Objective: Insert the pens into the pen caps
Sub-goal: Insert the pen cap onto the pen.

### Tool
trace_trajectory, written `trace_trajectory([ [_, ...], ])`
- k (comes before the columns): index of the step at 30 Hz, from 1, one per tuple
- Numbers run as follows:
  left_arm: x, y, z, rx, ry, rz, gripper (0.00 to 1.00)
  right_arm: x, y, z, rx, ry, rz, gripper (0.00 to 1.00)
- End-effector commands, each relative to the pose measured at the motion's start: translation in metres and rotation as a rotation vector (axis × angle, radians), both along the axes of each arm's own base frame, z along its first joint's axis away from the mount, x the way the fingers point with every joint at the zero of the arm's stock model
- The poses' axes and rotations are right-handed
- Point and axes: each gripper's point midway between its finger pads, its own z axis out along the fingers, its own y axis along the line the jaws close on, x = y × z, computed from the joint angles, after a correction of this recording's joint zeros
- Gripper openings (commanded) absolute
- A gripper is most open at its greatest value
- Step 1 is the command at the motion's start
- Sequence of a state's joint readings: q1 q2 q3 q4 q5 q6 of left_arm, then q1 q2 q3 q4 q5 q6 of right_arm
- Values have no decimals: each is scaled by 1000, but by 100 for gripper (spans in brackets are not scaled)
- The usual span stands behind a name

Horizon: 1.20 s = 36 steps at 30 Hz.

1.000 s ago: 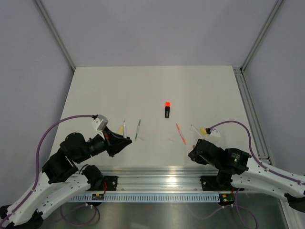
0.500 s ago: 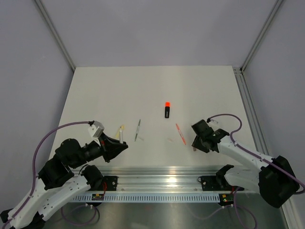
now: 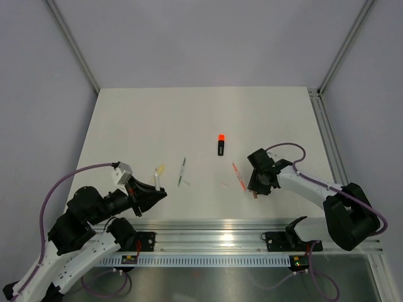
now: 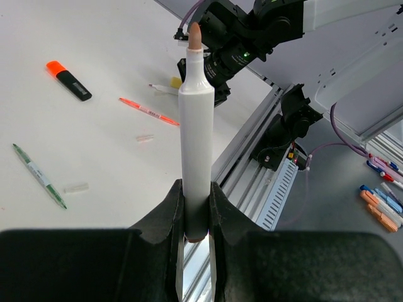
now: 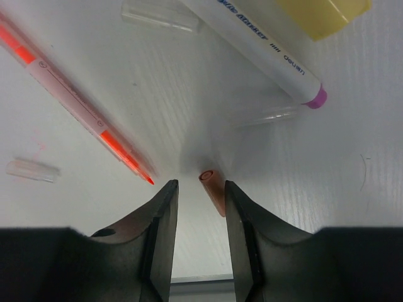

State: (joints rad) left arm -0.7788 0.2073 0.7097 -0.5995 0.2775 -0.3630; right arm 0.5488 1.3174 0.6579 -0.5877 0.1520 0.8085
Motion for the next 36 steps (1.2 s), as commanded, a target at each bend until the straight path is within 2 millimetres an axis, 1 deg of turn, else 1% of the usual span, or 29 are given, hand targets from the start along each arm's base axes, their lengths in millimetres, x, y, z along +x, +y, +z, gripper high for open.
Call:
trace_trajectory([
  [1, -5, -1, 11, -34, -56, -29, 0, 5, 7, 10, 13, 18, 35, 39],
  [4, -5, 1, 12, -41, -61, -25, 0, 2, 9, 13, 16, 47, 42, 36],
  [9, -7, 1, 14, -48, -68, -31, 0, 0, 9, 16, 5, 80, 45, 34],
  [13, -9, 2, 15, -53, -75, -35, 0, -7, 6, 14, -26, 134, 56, 38],
  [14, -10, 2, 15, -56, -78, -38, 0, -7, 4, 15, -34, 139, 55, 41],
  [16, -10, 3, 17, -62, -82, -37, 0, -9, -1, 12, -69, 157, 56, 45],
  [17, -11, 4, 18, -66, -89, -37, 0, -8, -1, 12, -72, 159, 58, 47],
  [20, -12, 5, 19, -73, -95, -37, 0, -5, 3, 9, -69, 175, 74, 47],
  [27, -13, 4, 18, -70, -91, -44, 0, -2, 9, -3, -88, 244, 119, 39],
  [28, -13, 4, 18, -72, -91, -46, 0, -3, 12, -3, -74, 254, 126, 37],
  [31, -13, 4, 18, -71, -92, -46, 0, -2, 18, -1, -47, 259, 127, 33],
  [33, -14, 4, 18, -72, -93, -46, 0, -1, 22, 0, -27, 253, 118, 28],
  [36, -13, 4, 19, -74, -97, -43, 0, 1, 27, 2, 1, 244, 100, 25],
])
